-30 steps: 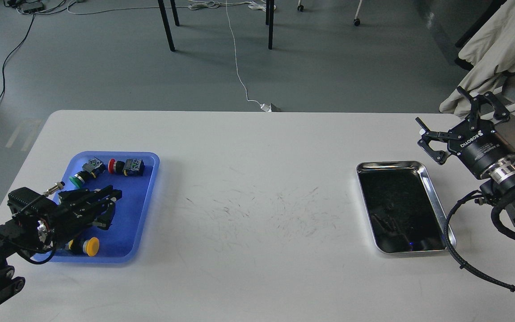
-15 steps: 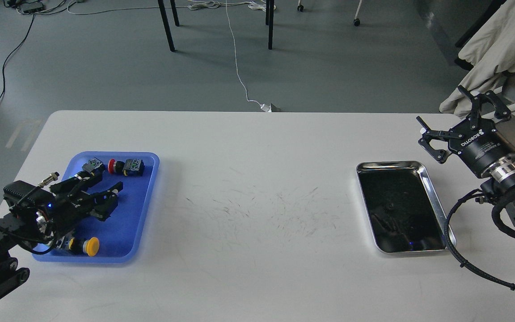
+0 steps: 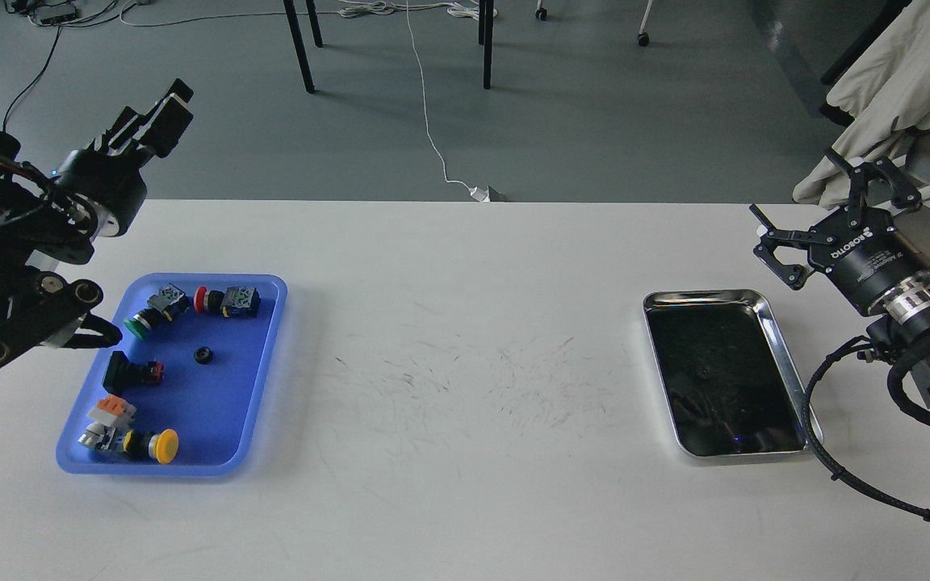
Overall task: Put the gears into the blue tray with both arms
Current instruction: 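Lift the left gripper away from the blue tray, then reach the right gripper into the metal tray and grasp another black part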
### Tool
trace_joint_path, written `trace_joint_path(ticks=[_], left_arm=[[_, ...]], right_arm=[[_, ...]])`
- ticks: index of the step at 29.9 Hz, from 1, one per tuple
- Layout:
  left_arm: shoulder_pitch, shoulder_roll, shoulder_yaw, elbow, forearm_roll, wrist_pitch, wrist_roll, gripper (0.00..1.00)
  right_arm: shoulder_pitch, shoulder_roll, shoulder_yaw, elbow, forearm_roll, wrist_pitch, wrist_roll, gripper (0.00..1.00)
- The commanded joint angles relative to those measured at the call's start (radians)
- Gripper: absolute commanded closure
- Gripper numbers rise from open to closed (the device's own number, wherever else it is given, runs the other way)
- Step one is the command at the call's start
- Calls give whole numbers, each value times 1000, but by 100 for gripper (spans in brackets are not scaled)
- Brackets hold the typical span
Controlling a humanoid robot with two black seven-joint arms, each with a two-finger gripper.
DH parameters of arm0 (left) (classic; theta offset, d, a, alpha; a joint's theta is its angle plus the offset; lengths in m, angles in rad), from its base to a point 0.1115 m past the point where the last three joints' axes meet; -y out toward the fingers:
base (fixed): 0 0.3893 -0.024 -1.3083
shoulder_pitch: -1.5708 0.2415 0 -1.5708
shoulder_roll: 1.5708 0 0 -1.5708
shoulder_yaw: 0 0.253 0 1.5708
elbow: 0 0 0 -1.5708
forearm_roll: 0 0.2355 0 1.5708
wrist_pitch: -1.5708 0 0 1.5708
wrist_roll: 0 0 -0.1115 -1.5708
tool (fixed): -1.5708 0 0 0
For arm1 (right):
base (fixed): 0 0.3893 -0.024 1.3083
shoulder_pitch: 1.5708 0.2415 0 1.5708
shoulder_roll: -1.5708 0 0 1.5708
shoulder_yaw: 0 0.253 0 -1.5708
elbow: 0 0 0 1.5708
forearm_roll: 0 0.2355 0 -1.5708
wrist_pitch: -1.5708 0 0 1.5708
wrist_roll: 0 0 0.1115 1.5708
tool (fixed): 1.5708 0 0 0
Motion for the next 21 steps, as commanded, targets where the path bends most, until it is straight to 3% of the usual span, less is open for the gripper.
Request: trace_joint_path(ticks=[1, 5, 9, 14, 21], left_arm=[[-58, -65, -60, 7, -312, -92, 32, 2], [-58, -117, -155, 67, -512, -193, 43, 2], [-51, -147, -169, 136, -595, -381, 44, 2], [-58, -247, -213, 282, -665, -515, 46, 2], [-52, -244, -235, 293, -759, -598, 47, 2]], right_arm=[[12, -16, -17, 26, -9, 0, 0, 2], [71, -34, -66, 66, -104, 0, -6, 2], [156, -103, -148, 102, -190, 0, -14, 2], [403, -270, -519, 184, -271, -12, -17, 2], [699, -476, -980, 474, -585, -9, -57, 2]])
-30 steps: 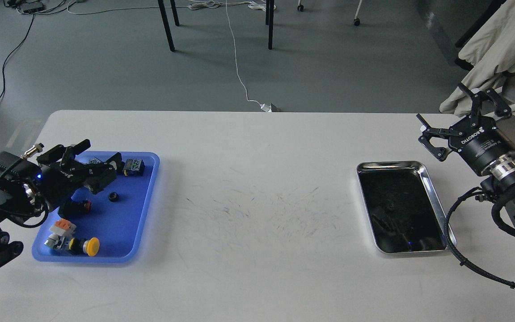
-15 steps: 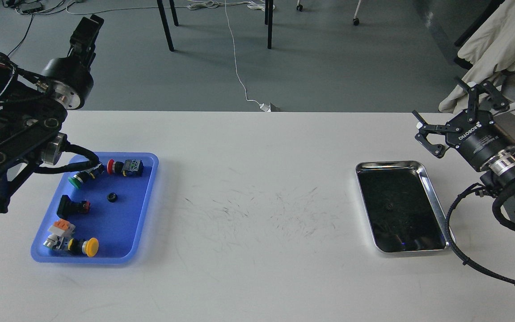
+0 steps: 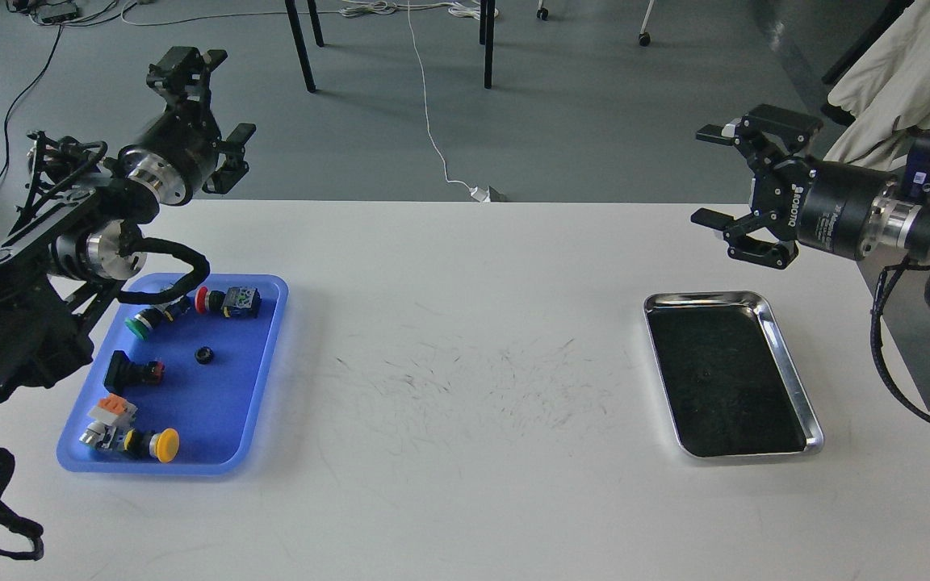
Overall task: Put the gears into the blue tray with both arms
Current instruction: 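Reach the right gripper into the metal tray and grasp another black part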
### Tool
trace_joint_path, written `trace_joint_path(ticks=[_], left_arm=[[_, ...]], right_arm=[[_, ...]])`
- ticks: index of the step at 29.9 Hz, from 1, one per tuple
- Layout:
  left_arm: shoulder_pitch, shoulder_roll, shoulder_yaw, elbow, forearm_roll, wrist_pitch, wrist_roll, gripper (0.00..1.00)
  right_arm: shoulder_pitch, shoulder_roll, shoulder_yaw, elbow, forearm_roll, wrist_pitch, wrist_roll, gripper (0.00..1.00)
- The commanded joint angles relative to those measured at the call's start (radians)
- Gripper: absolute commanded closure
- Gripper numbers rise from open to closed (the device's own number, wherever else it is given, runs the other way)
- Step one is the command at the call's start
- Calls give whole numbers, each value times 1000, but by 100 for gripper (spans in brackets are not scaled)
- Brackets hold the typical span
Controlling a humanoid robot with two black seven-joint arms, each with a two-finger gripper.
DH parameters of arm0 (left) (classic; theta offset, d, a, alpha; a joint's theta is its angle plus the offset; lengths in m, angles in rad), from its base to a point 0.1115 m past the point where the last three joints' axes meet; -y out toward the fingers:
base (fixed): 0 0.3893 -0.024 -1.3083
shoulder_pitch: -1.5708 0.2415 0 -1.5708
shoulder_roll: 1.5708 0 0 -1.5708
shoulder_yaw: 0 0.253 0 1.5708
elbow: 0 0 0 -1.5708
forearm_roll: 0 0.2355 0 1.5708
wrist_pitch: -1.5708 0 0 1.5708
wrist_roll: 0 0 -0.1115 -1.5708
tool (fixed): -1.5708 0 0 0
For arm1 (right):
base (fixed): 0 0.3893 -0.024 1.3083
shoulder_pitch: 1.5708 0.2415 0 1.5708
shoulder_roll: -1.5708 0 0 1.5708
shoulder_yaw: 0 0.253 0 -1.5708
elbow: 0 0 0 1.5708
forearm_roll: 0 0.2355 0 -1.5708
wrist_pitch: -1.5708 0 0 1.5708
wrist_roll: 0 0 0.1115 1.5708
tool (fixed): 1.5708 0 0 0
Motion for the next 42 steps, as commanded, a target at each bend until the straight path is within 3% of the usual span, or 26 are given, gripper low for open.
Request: trace_joint_path(ticks=[1, 4, 8, 13, 25, 29, 42], left_arm=[[8, 1, -2, 1, -27, -22, 0, 2], [11, 0, -2, 3, -26, -19, -15, 2], [11, -2, -3, 1, -26, -11, -23, 2], [11, 1, 0, 3, -24, -11, -46, 2], [16, 31, -1, -2, -26, -8, -48, 2], [16, 32, -2, -2, -26, 0, -75, 2], [16, 41, 0, -2, -26, 7, -78, 2]], right_arm=[[111, -83, -206, 125, -211, 9, -26, 2], [135, -98, -330, 139, -427, 9, -28, 2], [130, -89, -404, 112, -550, 9, -28, 2], [119, -20, -433, 6, -590, -11, -28, 2], [125, 107, -476, -71, -598, -20, -26, 3], [136, 137, -508, -100, -621, -15, -26, 4], [210, 293, -660, -207, -698, 2, -20, 8]])
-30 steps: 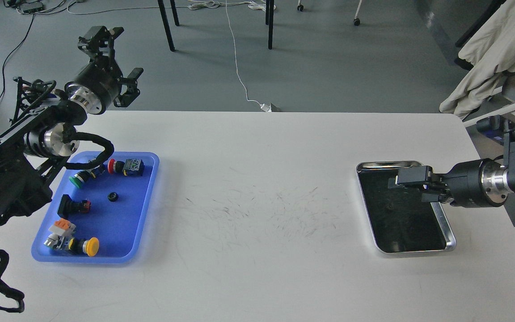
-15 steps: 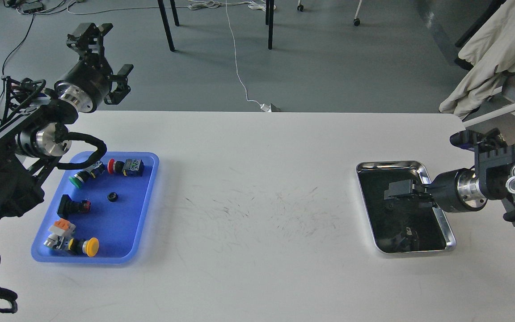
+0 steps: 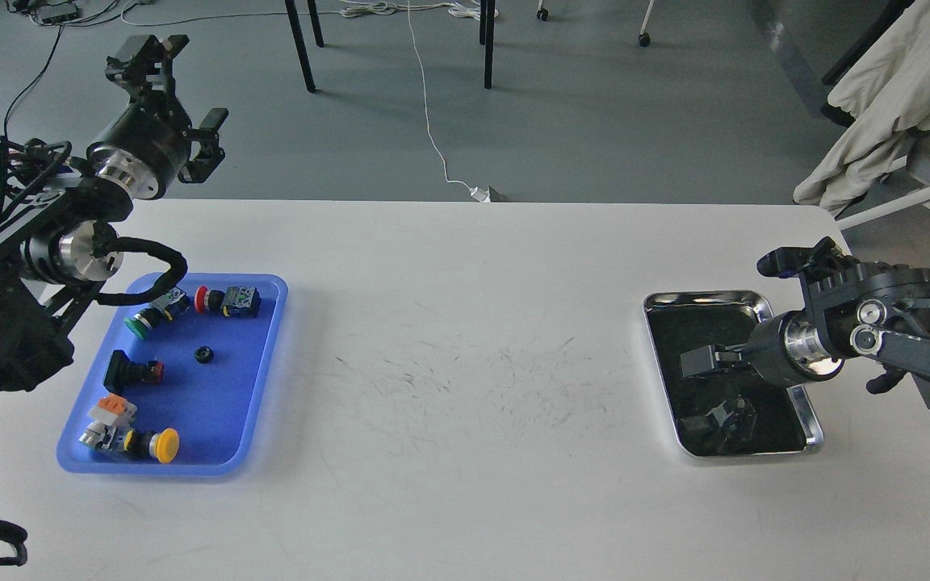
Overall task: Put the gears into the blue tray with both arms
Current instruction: 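Reach the right gripper into the metal tray and grasp another black part, then carry the black part toward the table center and release it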
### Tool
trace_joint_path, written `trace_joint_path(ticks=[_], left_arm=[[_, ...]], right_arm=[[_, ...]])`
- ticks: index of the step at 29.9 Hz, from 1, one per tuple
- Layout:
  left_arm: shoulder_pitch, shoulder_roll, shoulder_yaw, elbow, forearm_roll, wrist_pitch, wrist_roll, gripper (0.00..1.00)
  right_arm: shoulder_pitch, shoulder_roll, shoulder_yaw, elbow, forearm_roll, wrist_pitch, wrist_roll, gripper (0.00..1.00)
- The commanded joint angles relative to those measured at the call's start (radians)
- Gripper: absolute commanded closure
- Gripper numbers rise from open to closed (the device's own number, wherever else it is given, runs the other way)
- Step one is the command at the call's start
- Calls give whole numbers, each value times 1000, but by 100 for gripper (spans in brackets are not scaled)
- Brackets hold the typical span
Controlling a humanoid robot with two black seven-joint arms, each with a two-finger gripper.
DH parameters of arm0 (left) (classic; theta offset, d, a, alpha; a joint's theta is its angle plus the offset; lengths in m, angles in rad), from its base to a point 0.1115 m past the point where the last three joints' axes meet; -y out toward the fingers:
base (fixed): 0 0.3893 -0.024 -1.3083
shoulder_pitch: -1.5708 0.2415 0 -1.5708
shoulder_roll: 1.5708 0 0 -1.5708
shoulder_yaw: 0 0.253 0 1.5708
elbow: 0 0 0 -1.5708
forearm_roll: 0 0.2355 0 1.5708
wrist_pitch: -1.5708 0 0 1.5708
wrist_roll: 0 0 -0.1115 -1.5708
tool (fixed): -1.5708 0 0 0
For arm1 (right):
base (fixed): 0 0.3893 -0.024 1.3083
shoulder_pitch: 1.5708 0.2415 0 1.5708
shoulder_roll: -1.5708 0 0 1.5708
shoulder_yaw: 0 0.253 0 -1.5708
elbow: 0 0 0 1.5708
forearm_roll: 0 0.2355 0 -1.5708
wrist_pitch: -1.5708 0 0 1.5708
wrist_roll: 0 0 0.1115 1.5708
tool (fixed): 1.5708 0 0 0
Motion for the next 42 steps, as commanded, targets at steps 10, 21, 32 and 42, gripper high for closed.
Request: trace_joint_path(ticks=[10, 21, 32, 42], left_arm=[[8, 0, 1, 0, 0, 0, -1, 2], [17, 0, -1, 2, 0, 1, -7, 2], [18, 1, -1, 3, 0, 3, -7, 2], [17, 0, 2, 3, 2, 21, -7, 2]], right_arm=[[17, 64, -33, -60, -2, 10, 4, 28], [21, 110, -74, -90, -2, 14, 11, 63], [133, 95, -72, -69, 13, 14, 34, 98], [348, 42, -24, 63, 136, 1, 81, 98]])
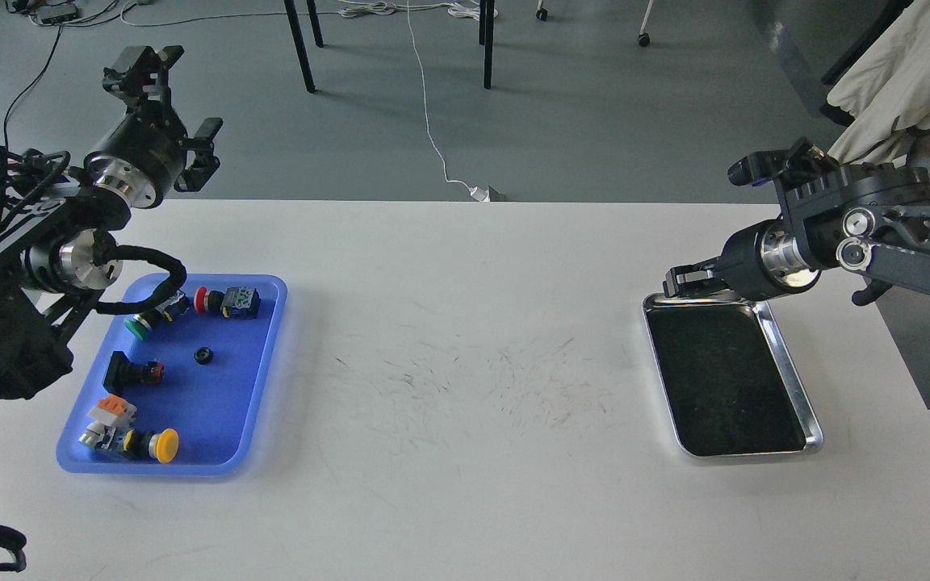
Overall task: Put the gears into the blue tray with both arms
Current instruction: 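Carry the black part toward the table center and release it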
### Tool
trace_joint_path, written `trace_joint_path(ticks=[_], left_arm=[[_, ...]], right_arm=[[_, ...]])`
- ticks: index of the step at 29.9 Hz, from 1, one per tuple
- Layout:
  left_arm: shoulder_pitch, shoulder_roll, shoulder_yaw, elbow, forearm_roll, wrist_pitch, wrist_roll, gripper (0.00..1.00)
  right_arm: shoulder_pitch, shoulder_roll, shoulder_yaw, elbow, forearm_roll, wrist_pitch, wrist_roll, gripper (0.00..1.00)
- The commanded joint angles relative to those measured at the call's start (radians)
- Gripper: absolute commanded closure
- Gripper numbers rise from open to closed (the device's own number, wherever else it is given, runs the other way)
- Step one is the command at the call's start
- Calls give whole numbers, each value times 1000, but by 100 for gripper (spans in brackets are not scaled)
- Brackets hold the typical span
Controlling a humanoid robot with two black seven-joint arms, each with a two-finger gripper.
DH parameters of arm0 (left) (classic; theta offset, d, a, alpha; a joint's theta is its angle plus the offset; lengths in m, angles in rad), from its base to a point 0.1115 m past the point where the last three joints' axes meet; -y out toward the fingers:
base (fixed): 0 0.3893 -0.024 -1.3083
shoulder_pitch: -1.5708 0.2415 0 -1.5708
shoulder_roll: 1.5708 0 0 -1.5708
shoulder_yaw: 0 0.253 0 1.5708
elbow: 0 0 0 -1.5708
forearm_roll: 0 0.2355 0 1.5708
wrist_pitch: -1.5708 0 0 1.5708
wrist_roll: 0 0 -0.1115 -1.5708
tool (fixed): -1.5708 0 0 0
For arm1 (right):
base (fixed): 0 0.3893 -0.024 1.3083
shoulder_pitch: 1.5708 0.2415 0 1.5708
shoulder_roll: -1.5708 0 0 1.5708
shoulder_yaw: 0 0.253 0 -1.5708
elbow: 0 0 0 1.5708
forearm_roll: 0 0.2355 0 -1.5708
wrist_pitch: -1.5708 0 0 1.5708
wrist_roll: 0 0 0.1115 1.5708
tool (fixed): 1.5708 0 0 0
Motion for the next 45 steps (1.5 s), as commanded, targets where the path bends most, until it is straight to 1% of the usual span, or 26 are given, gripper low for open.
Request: trace_joint_path(ticks=[1, 6, 9, 12, 18, 19, 21, 24, 27, 30, 38, 42, 45], left_arm=[[0, -3, 2, 0, 0, 2, 0, 2], [-2, -1, 0, 0, 0, 21, 0, 2], [-2, -1, 0, 0, 0, 22, 0, 2], [-3, -3, -2, 0, 0, 24, 0, 2], [-3, -3, -2, 0, 0, 25, 0, 2], [-3, -3, -2, 0, 0, 28, 0, 2], [-3, -3, -2, 0, 0, 36, 0, 2], [-3, -3, -2, 0, 0, 38, 0, 2], [-3, -3, -3, 0, 0, 51, -1, 2], [-6, -3, -5, 0, 0, 71, -1, 2], [-6, 6, -3, 0, 0, 71, -1, 2], [-6, 8, -2, 0, 0, 71, -3, 2], [-6, 13, 0, 0, 2, 70, -12, 2]], right_arm=[[34, 27, 51, 21, 102, -36, 46, 98], [24, 150, 88, 19, 241, -96, 72, 98], [5, 266, 88, -1, 261, -153, 81, 98], [-27, 398, 86, -37, 259, -202, 115, 98], [-120, 627, 88, -162, 262, -252, 120, 98], [-140, 649, 88, -180, 262, -268, 126, 98], [-179, 649, 86, -211, 261, -294, 149, 98], [-229, 649, 88, -261, 261, -300, 154, 98], [-271, 649, 88, -281, 261, -300, 160, 98], [-300, 649, 117, -278, 262, -302, 196, 98], [-324, 649, 135, -220, 267, -302, 195, 98], [-338, 649, 132, -203, 288, -288, 180, 97], [-349, 649, 131, -197, 307, -288, 154, 97]])
